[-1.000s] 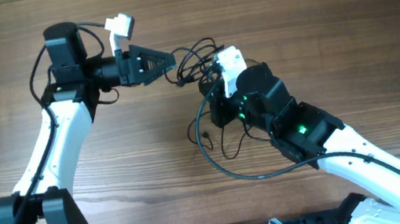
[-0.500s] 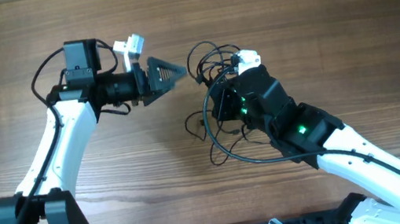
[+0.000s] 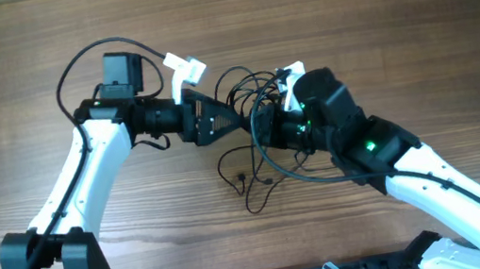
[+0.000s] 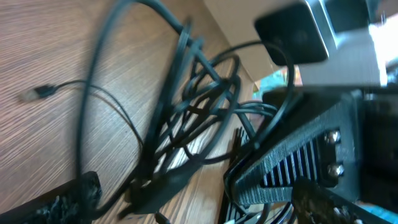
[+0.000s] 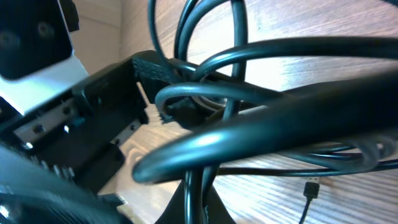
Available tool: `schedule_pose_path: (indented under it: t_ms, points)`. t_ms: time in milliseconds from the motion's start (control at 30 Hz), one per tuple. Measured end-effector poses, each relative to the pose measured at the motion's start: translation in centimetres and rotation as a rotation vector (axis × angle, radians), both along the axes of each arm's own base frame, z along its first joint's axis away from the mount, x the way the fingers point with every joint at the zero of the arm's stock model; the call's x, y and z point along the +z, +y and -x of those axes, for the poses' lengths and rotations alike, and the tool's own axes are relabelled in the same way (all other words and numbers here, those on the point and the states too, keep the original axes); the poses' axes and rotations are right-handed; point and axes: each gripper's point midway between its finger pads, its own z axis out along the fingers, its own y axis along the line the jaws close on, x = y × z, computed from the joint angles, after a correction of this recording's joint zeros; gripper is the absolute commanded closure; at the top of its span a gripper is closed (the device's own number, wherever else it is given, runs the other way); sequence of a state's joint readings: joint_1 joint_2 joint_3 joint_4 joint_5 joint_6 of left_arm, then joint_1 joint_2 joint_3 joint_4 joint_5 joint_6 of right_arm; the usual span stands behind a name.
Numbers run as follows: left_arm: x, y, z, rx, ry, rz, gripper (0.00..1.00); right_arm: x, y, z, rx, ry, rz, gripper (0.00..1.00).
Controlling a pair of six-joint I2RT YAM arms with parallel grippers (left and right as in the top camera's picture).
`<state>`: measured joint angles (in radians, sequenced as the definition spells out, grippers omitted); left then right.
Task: Untangle cables
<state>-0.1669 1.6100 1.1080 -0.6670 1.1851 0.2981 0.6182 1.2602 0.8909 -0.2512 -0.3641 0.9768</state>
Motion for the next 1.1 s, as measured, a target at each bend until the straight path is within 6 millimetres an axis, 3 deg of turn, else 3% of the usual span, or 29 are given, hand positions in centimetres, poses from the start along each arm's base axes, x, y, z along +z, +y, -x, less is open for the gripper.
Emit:
schedule_pose_path:
  t_ms: [167, 300, 467, 567, 667, 800, 933, 1100]
  points:
    - [-0.8, -0.9, 0.4, -0.030, -0.039, -0.050, 0.00, -0.5, -0.1, 1.0, 0.038, 0.065, -0.012, 0.96]
    - [-1.4, -0.4, -1.1, 0.010, -0.111, -0.106, 0.00, -2.3, -0.3, 2.0, 0.053, 0.144, 0.024, 0.96]
    - [0.6, 2.9, -5.0, 0.193, -0.158, -0.105, 0.00, -3.1, -0.1, 2.0, 0.076, 0.156, 0.038, 0.96]
    - [1.8, 4.7, -5.7, 0.289, -0.106, -0.091, 0.01, -2.4, 0.4, 1.8, 0.125, 0.083, 0.029, 0.96]
    - [1.5, 5.0, -4.6, 0.297, -0.021, -0.102, 0.12, -1.6, 1.0, 1.6, 0.209, -0.032, 0.037, 0.96]
    - [0.6, 3.7, -2.2, 0.197, -0.014, -0.127, 0.22, -1.1, 1.3, 1.5, 0.312, -0.182, 0.074, 0.96]
    - [0.4, 2.0, -0.8, 0.097, -0.082, -0.135, 0.24, -1.1, 1.2, 1.5, 0.363, -0.251, 0.102, 0.96]
    - [0.2, 1.8, -1.0, 0.074, -0.151, -0.154, 0.17, -1.5, -0.2, 0.4, 0.341, -0.254, 0.125, 0.96]
